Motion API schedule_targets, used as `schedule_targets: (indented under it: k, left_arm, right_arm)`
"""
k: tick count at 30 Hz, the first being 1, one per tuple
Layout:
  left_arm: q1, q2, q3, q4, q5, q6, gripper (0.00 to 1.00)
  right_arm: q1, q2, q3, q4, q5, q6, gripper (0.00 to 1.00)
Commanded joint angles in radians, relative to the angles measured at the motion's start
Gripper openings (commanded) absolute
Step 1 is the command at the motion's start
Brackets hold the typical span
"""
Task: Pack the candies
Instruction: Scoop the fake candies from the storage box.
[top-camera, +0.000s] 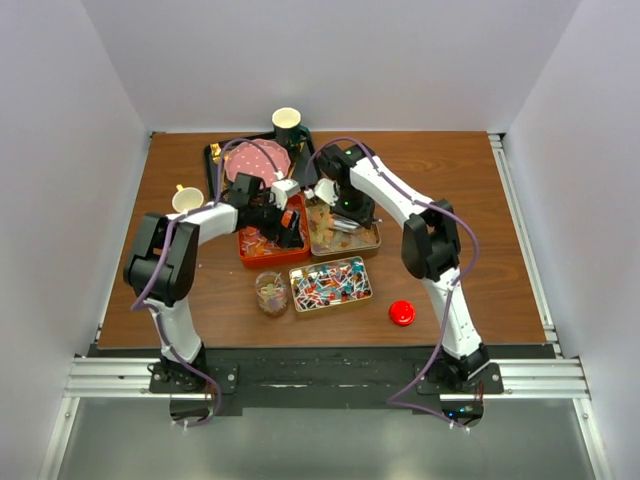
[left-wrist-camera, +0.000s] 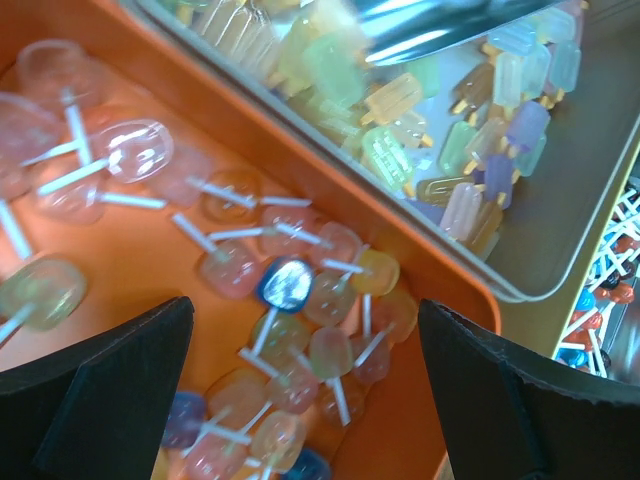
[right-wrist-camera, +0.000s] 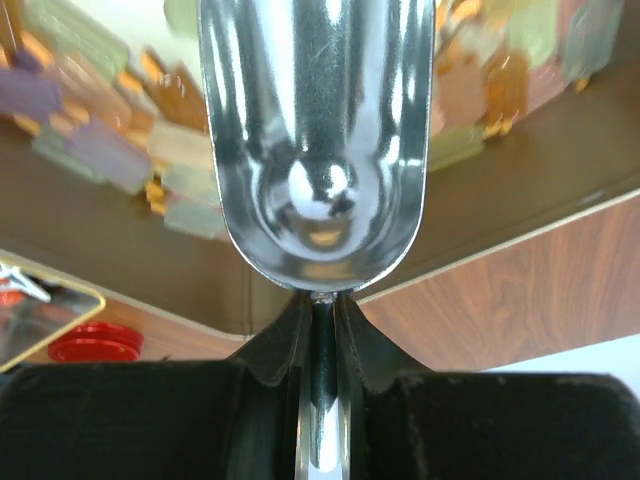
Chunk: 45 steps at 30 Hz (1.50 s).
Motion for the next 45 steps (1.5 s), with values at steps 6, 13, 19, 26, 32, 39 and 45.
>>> schedule_targets:
  k: [6,13,19,26,32,39,45]
  left_arm:
    - [-0.026,-0.006,-0.046,0.065,0.043,-0.015,0.98]
    - [0.02,-0.068,-0.174,0.205,0.17,-0.163,0.98]
    - [0.054,-0.088,-0.226,0.245,0.256,-0.246,0.98]
    - [0.141,-0.053,-0.273,0.371,0.328,-0.423,0.99]
    - [0.204,0.013,-0.27,0.489,0.417,-0.544,0.99]
    - [0.218,0.063,-0.264,0.567,0.488,-0.615,0.99]
    - [0.221,0.072,-0.243,0.57,0.489,-0.63,0.99]
  right_arm:
    - [0.042,0.101,0.19,0.036,-0.074,0.038,0.0]
    - [0.048,0.158,0.25,0.05,-0.14,0.064,0.0]
    - [0.047,0.198,0.322,0.079,-0.178,0.107,0.0]
    - [0.053,0.137,0.269,0.062,-0.14,0.112,0.0]
    - [0.057,0.123,0.25,0.07,-0.12,0.112,0.0]
    - [0.074,0.14,0.315,0.128,-0.117,0.084,0.0]
    - [0.129,0.074,0.209,0.231,0.0,-0.089,0.0]
